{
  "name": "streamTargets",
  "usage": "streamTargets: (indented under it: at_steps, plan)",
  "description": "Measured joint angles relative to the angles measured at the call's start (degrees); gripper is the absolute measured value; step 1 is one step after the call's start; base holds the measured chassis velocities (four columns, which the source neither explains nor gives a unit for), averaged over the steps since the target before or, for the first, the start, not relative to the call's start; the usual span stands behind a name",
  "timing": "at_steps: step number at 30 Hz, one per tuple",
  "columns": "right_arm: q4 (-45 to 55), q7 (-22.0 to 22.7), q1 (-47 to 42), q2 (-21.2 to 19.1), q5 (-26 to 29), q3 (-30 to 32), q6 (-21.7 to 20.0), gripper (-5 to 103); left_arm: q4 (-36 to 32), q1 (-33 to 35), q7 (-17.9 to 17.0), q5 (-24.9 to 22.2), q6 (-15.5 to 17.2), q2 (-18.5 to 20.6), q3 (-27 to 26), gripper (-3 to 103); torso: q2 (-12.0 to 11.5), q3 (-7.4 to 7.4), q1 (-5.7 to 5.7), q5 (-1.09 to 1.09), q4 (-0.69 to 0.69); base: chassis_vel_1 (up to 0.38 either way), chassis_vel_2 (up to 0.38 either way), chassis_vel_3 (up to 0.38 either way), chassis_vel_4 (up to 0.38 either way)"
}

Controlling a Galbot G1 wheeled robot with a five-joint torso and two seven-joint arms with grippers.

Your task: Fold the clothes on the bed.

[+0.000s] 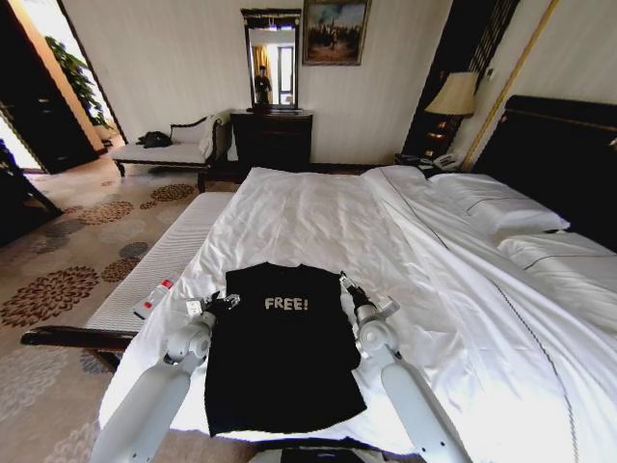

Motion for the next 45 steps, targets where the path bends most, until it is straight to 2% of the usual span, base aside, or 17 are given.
streamTargets:
  at_steps: [3, 4, 6, 10, 12, 16, 18, 20, 26, 30, 41, 44, 45]
  plan:
    - [0.1, 0.0, -0.1, 0.0, 0.0, 0.0, 0.0, 100, -0.2, 0.0, 0.0, -0.4, 0.0, 0.0, -0.1, 60, 0.0, 0.0, 0.0, 0.0, 0.0, 0.0, 0.0, 0.0, 0.0]
    - [0.3, 0.1, -0.2, 0.0, -0.1, 0.0, 0.0, 100, -0.5, 0.1, -0.1, -0.9, 0.1, 0.0, -0.2, 49, 0.0, 0.0, 0.0, 0.0, 0.0, 0.0, 0.0, 0.0, 0.0]
    - [0.4, 0.1, -0.3, 0.0, -0.1, 0.0, 0.0, 100, -0.5, 0.2, -0.1, -1.1, 0.2, 0.0, -0.2, 49, 0.0, 0.0, 0.0, 0.0, 0.0, 0.0, 0.0, 0.0, 0.0]
    - [0.7, 0.2, -0.7, 0.2, -0.4, 0.1, 0.0, 100, -1.3, 0.6, -0.1, -1.4, 0.2, 0.0, 0.3, 28, 0.0, 0.0, 0.0, 0.0, 0.0, 0.0, 0.0, 0.0, 0.0]
    - [0.8, 0.2, -0.9, 0.2, -0.5, 0.2, 0.0, 100, -1.6, 0.8, -0.1, -1.4, 0.2, 0.0, 0.4, 28, 0.0, 0.0, 0.0, 0.0, 0.0, 0.0, 0.0, 0.0, 0.0]
    - [1.2, 0.3, -1.4, 0.2, -0.7, 0.4, 0.0, 100, -3.3, 1.5, -0.1, -1.3, 0.2, 0.6, 1.1, 7, 0.0, 0.0, 0.0, 0.0, 0.0, 0.0, 0.0, 0.0, 0.0]
    - [1.3, 0.3, -1.5, 0.2, -0.8, 0.5, 0.0, 100, -3.7, 1.7, 0.0, -1.2, 0.2, 0.7, 1.2, 7, 0.0, 0.0, 0.0, 0.0, 0.0, 0.0, 0.0, 0.0, 0.0]
    - [1.3, 0.4, -1.7, 0.4, -1.0, 0.5, 0.0, 100, -4.4, 2.1, 0.2, -0.7, 0.1, 1.2, 1.7, 2, 0.0, 0.0, 0.0, 0.0, 0.0, 0.0, 0.0, 0.0, 0.0]
    - [1.2, 0.5, -1.7, 0.7, -1.3, 0.5, 0.0, 100, -5.0, 3.1, 1.8, 2.1, -0.7, 2.5, 2.2, 2, 0.0, 0.0, 0.0, 0.0, 0.0, 0.0, 0.0, 0.0, 0.0]
    - [0.6, 0.5, -1.4, 0.9, -1.6, 0.3, 0.0, 100, -5.6, 4.1, 4.1, 5.4, -1.9, 4.2, 2.4, 2, 0.0, 0.0, -0.01, 0.0, 0.0, 0.0, 0.0, 0.0, 0.0]
    - [0.1, 0.5, -0.7, 1.0, -1.5, 0.1, 0.1, 100, -7.0, 5.4, 7.2, 6.9, -2.8, 6.4, 5.2, -1, 0.0, 0.0, 0.0, 0.0, 0.0, 0.0, 0.0, 0.0, 0.0]
    - [0.1, 0.5, -0.7, 0.9, -1.4, 0.2, 0.1, 100, -7.6, 6.6, 7.2, 7.5, -2.8, 8.3, 6.1, 12, 0.0, 0.0, -0.01, 0.0, 0.0, 0.0, 0.0, 0.0, 0.0]
    - [0.1, 0.5, -0.7, 0.9, -1.4, 0.2, 0.1, 100, -7.8, 6.9, 7.0, 7.6, -2.8, 8.8, 6.2, 12, 0.0, 0.0, 0.0, 0.0, 0.0, 0.0, 0.0, 0.0, 0.0]
